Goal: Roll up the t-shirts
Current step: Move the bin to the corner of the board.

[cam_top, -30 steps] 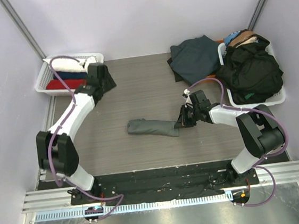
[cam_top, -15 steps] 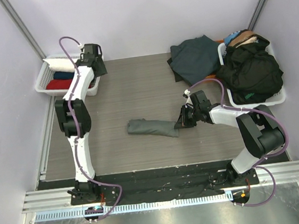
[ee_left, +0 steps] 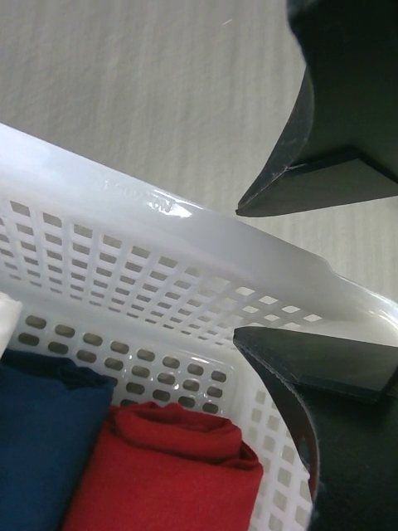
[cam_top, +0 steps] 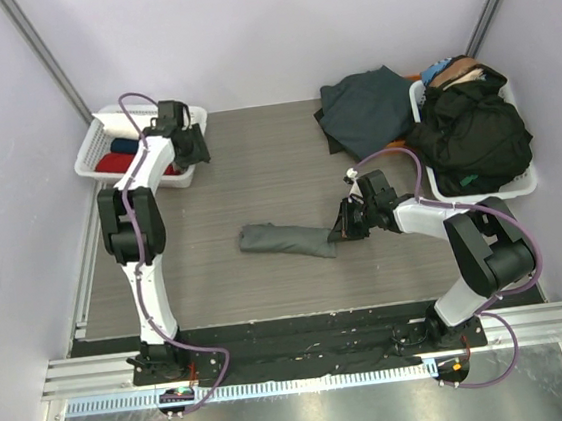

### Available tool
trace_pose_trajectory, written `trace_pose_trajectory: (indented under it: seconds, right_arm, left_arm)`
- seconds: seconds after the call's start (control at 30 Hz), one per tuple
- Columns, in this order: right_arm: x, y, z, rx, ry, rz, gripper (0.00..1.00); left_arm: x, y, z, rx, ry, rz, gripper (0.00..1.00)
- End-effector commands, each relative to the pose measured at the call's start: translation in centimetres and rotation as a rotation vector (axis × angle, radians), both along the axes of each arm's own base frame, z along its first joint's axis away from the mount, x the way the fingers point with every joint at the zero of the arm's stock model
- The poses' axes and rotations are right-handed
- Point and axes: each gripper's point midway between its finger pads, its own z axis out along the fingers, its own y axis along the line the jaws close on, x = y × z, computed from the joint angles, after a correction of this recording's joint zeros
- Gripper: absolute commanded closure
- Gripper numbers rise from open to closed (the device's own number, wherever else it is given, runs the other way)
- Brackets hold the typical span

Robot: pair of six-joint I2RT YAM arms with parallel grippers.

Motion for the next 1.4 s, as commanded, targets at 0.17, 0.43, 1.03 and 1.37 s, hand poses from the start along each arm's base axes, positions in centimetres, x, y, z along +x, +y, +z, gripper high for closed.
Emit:
trace_pose_trajectory:
  seconds: [0.17,0.43,1.03,1.37]
  right_arm:
    - [-0.9,-0.8,-0.5,-0.030,0.019,-0.008,0.99]
    - [-1.2,-1.0,-0.6,-0.035,0.018,-0.011,0.99]
    - [-1.2,-0.8,-0.4,-0.025,0.019,-0.009,0.99]
    - [-1.2,-0.7,-0.3,-0.015,0.019,-0.005,0.99]
  left_arm:
    - [-6.0,-12.4,4.3,-0.141,-0.030,-0.201,0.42]
    - [-7.5,-13.4,11.8,-0.132,-0.173,-0.201,0.16]
    - [-23.8,-9.7,7.7,-0.278,-0.194,-0.081,0.23]
    - [-23.3,-12.4,0.2,-0.373,-0.049,-0.088,0.28]
